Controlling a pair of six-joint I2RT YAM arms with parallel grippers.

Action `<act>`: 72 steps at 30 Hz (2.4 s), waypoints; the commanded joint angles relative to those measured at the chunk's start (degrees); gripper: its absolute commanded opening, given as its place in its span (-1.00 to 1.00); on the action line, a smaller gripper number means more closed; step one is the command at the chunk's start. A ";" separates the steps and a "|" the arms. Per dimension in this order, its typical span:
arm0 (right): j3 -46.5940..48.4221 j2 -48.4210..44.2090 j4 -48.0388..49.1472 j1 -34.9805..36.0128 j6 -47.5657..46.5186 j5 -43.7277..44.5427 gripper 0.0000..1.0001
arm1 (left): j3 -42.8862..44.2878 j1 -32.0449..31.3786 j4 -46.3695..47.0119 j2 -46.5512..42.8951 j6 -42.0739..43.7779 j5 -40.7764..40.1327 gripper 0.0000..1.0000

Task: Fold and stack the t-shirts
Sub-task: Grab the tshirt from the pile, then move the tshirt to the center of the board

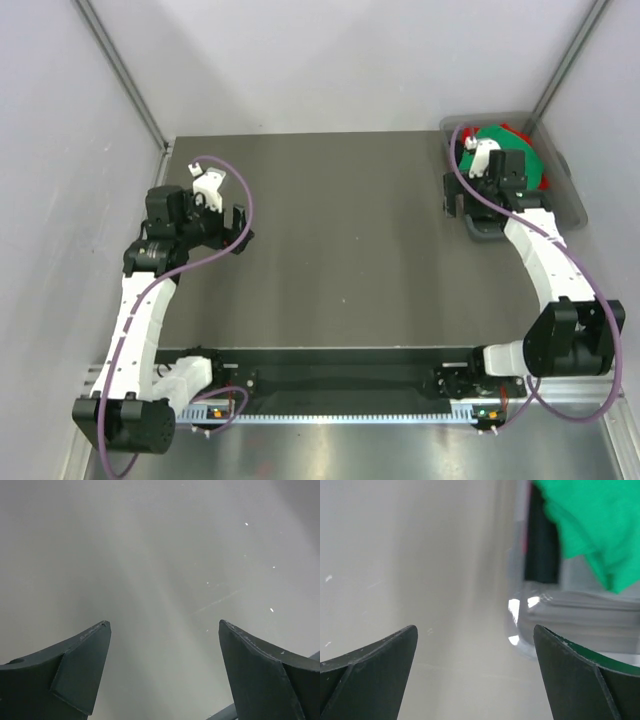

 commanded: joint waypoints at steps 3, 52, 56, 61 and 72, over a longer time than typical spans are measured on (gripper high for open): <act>8.44 3.68 8.81 -4.31 -5.28 7.30 0.96 | 1.80 0.14 0.36 1.07 1.63 2.73 0.82; 21.97 -6.32 8.57 22.66 -36.22 10.14 -1.00 | -4.00 3.82 5.19 -7.70 -1.26 -1.84 0.83; 30.14 -4.41 5.32 26.54 -31.07 5.59 -1.00 | -4.96 4.79 5.11 -9.64 -1.44 -1.14 0.77; 35.70 -0.62 5.04 26.63 -27.79 1.70 -1.00 | -5.41 5.67 4.84 -9.82 -1.79 0.53 0.72; 19.36 9.05 16.55 20.85 -18.92 6.97 -1.00 | -8.22 -1.85 3.09 -3.06 1.88 9.79 0.47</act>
